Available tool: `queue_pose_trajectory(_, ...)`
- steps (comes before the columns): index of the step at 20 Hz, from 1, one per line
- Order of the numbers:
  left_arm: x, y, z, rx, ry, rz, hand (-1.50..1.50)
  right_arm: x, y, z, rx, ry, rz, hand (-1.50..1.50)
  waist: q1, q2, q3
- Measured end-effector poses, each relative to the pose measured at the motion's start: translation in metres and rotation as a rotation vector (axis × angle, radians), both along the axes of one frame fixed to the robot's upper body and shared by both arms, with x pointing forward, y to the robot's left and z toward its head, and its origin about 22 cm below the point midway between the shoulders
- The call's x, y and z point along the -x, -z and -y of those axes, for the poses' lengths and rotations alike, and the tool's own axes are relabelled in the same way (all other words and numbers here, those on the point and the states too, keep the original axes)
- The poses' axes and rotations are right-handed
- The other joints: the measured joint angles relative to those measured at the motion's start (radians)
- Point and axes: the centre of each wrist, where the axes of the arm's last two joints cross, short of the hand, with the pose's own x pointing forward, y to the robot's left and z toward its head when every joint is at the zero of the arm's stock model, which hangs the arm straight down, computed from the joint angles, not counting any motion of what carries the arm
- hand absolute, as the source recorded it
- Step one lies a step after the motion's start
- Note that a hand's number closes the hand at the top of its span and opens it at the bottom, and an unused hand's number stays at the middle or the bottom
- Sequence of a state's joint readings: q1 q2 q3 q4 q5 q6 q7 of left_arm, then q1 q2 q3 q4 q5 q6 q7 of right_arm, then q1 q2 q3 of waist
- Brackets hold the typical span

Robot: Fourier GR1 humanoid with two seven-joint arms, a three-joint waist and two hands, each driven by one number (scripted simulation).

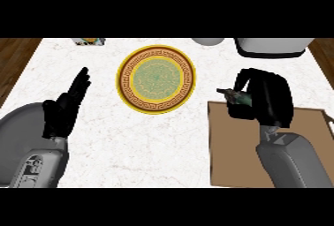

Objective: Pick the eggplant from the tray and place it in the plate

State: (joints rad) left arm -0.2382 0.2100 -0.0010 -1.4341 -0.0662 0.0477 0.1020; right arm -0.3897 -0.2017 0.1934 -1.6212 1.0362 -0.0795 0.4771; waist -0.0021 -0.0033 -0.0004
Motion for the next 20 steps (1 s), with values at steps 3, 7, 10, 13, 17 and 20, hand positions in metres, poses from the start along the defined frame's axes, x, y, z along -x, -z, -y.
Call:
queue_pose_trajectory(3,-0.003,-0.004,-0.002,-0.006,-0.001,0.002,0.00,-0.007,-0.010,-0.021,-0.040,-0.061,0.021,1.50,0.004,0.002,0.000)
queue_pose_trajectory(7,-0.007,-0.006,0.002,0.000,0.009,0.001,0.00,-0.025,-0.020,-0.055,-0.104,-0.114,-0.001,1.50,0.011,0.004,0.000)
queue_pose_trajectory(10,-0.008,-0.003,0.000,-0.002,0.014,0.005,0.00,-0.039,-0.020,-0.076,-0.140,-0.133,-0.030,1.50,0.014,0.005,0.000)
queue_pose_trajectory(13,-0.011,-0.003,0.004,0.000,0.018,0.012,0.00,-0.057,-0.012,-0.097,-0.163,-0.150,-0.052,1.50,0.024,0.008,0.000)
queue_pose_trajectory(17,-0.009,-0.003,0.014,0.002,0.038,0.011,0.00,-0.078,-0.001,-0.118,-0.175,-0.166,-0.084,1.50,0.040,0.012,0.000)
queue_pose_trajectory(20,-0.012,-0.006,0.017,-0.003,0.043,0.017,0.00,-0.092,0.007,-0.128,-0.122,-0.153,-0.123,1.50,0.049,0.015,0.000)
